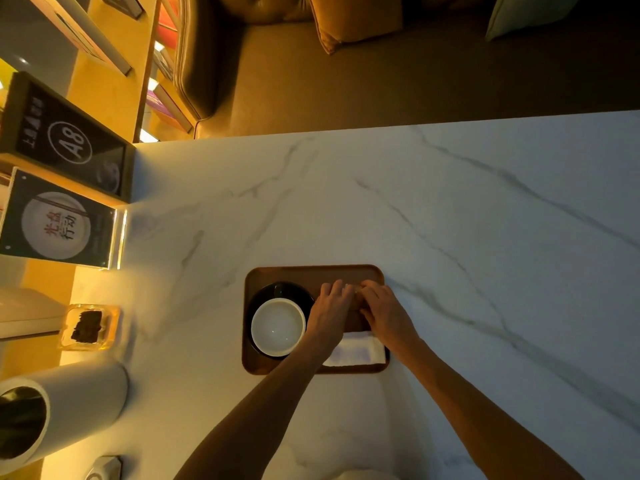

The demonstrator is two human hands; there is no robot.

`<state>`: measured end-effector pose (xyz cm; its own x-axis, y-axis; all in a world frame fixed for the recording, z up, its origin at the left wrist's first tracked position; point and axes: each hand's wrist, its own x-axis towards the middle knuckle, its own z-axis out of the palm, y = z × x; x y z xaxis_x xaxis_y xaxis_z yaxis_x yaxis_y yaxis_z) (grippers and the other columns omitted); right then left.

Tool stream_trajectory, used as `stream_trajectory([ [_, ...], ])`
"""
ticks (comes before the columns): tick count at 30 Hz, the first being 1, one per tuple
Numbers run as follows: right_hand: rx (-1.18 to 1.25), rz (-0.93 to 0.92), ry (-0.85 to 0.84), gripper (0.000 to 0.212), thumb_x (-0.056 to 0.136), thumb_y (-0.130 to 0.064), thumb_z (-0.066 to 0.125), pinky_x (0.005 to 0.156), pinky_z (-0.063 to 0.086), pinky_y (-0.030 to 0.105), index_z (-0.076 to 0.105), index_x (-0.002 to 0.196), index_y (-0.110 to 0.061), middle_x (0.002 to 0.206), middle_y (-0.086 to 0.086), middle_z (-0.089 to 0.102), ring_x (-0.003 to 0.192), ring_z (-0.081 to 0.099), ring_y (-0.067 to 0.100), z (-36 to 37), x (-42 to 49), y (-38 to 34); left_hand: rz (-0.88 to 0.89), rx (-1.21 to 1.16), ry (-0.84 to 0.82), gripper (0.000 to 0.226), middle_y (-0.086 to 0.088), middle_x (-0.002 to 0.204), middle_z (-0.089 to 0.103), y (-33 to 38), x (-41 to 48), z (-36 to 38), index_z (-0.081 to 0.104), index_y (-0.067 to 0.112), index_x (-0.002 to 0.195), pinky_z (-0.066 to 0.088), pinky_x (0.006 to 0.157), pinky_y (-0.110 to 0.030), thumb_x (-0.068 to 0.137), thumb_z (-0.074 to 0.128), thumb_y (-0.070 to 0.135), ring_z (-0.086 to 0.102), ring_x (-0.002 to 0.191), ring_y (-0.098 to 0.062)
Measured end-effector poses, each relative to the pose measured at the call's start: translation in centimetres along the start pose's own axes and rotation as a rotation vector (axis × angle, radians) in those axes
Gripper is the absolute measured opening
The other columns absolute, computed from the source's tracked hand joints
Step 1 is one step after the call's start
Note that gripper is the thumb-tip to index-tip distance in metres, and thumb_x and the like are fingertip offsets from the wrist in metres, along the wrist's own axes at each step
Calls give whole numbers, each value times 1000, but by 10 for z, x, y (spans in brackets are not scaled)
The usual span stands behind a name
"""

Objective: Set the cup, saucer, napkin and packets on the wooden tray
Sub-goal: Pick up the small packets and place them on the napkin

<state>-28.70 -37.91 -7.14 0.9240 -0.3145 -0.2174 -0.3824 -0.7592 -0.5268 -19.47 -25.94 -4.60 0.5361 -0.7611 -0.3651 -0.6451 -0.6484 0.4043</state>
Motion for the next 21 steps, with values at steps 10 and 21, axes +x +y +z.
stream_trajectory([
  [10, 24, -8, 9, 36, 88, -19, 64, 96, 50, 30, 56, 121, -9, 127, 9, 58, 119, 53, 24, 2, -1, 4, -5, -31, -47, 64, -11, 122, 43, -1, 4, -4, 38, 25, 123, 47, 69, -27, 77, 66, -9, 56, 99, -25],
  [21, 446, 370, 119, 32, 86, 2, 53, 83, 48, 12, 49, 111, -17, 122, 2, 51, 114, 57, 20, 2, -14, -12, -429, -432, 107, 41, -11, 128, 44, 20, -16, 5, 43, 10, 128, 53, 90, -31, 90, 59, 7, 55, 105, -18],
])
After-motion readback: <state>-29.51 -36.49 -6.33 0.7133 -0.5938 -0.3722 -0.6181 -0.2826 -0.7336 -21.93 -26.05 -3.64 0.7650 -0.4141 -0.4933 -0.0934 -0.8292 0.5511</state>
